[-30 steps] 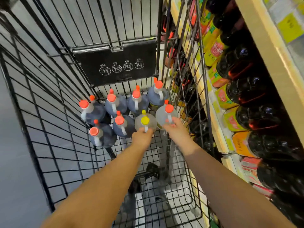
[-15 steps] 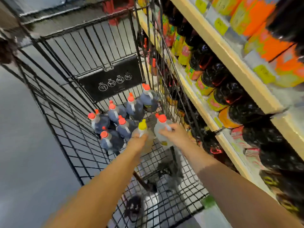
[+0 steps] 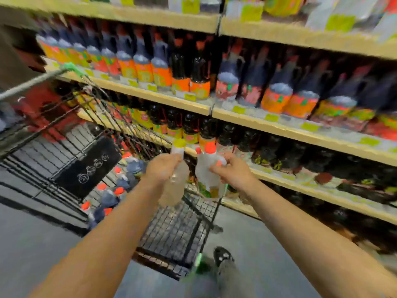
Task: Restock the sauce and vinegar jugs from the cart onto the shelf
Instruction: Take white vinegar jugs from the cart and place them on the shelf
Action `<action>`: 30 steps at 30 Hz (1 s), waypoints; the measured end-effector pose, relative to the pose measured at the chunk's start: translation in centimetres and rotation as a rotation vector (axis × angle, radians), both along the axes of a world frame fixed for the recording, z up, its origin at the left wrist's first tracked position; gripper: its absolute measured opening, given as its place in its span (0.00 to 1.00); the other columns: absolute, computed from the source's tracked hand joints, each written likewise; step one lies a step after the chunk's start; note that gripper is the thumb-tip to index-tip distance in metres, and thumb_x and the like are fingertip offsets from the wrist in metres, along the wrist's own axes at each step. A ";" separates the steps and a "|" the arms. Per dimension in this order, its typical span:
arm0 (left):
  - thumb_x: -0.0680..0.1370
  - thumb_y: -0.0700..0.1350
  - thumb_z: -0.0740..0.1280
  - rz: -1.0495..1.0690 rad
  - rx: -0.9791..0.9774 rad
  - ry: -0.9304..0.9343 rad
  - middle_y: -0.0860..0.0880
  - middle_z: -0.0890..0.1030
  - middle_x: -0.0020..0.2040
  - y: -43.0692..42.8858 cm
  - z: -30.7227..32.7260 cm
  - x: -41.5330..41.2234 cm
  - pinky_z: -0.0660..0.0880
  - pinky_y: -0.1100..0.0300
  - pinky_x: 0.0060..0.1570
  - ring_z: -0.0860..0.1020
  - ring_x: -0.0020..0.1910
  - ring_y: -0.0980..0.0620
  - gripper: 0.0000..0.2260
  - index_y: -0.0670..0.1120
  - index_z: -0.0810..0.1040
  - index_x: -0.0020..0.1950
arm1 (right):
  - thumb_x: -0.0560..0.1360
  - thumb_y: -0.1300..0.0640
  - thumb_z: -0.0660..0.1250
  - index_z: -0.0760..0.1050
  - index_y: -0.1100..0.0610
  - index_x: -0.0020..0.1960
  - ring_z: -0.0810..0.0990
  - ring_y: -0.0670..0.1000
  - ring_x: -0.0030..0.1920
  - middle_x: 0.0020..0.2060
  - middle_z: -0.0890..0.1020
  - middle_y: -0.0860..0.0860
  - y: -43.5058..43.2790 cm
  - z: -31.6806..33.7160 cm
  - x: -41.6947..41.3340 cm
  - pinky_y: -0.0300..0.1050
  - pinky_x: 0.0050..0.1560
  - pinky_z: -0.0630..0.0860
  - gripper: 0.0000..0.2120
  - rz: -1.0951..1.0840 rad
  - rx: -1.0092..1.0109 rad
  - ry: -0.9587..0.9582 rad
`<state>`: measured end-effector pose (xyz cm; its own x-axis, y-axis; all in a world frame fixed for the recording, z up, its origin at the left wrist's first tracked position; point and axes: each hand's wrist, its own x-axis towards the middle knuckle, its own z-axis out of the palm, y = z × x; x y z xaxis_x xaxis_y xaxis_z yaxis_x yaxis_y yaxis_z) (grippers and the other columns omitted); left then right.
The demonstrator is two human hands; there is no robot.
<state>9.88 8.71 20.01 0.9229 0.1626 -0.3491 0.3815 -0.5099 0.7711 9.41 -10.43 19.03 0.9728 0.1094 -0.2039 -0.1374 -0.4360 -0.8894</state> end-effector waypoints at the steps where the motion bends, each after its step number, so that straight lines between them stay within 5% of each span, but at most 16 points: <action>1: 0.76 0.47 0.62 -0.019 -0.014 -0.022 0.47 0.68 0.32 -1.5 1.3 -0.3 0.62 0.53 0.36 0.68 0.36 0.49 0.15 0.48 0.65 0.29 | 0.71 0.54 0.70 0.68 0.55 0.39 0.73 0.53 0.33 0.32 0.73 0.54 -1.7 1.0 -1.2 0.47 0.35 0.69 0.11 -0.025 -0.040 -0.013; 5: 0.76 0.47 0.64 -0.168 -0.052 -0.059 0.50 0.73 0.32 -8.1 4.3 -1.7 0.71 0.52 0.45 0.72 0.37 0.48 0.13 0.49 0.71 0.31 | 0.70 0.51 0.71 0.73 0.62 0.46 0.76 0.57 0.42 0.40 0.77 0.58 -8.9 4.0 -5.9 0.50 0.40 0.70 0.15 -0.167 -0.202 -0.058; 10: 0.75 0.49 0.63 -0.445 0.046 -0.113 0.49 0.74 0.33 -19.0 5.7 -3.4 0.62 0.55 0.34 0.70 0.35 0.50 0.16 0.50 0.71 0.26 | 0.70 0.51 0.71 0.73 0.63 0.48 0.77 0.62 0.46 0.43 0.77 0.60 -18.6 5.5 -12.3 0.51 0.39 0.69 0.16 -0.407 -0.264 -0.044; 15: 0.73 0.49 0.64 -0.594 -0.068 -0.103 0.48 0.76 0.34 -31.1 5.9 -7.0 0.64 0.56 0.39 0.72 0.36 0.49 0.14 0.49 0.72 0.27 | 0.69 0.50 0.71 0.67 0.53 0.39 0.72 0.51 0.38 0.34 0.72 0.49 -28.9 5.4 -18.6 0.44 0.32 0.63 0.13 -0.597 -0.315 -0.019; 20: 0.71 0.50 0.65 -0.714 -0.171 -0.049 0.51 0.75 0.32 -43.1 5.5 -11.4 0.65 0.56 0.40 0.71 0.36 0.51 0.13 0.49 0.73 0.27 | 0.68 0.50 0.72 0.71 0.61 0.49 0.76 0.57 0.43 0.41 0.73 0.59 -39.9 4.5 -24.7 0.49 0.41 0.71 0.18 -0.741 -0.263 0.009; 30: 0.67 0.49 0.64 -0.813 -0.266 -0.005 0.50 0.72 0.31 -64.3 5.4 -18.2 0.63 0.56 0.39 0.67 0.34 0.51 0.11 0.50 0.70 0.25 | 0.66 0.50 0.72 0.63 0.46 0.38 0.71 0.47 0.34 0.34 0.70 0.45 -60.1 4.4 -32.7 0.40 0.30 0.64 0.16 -0.855 -0.394 -0.032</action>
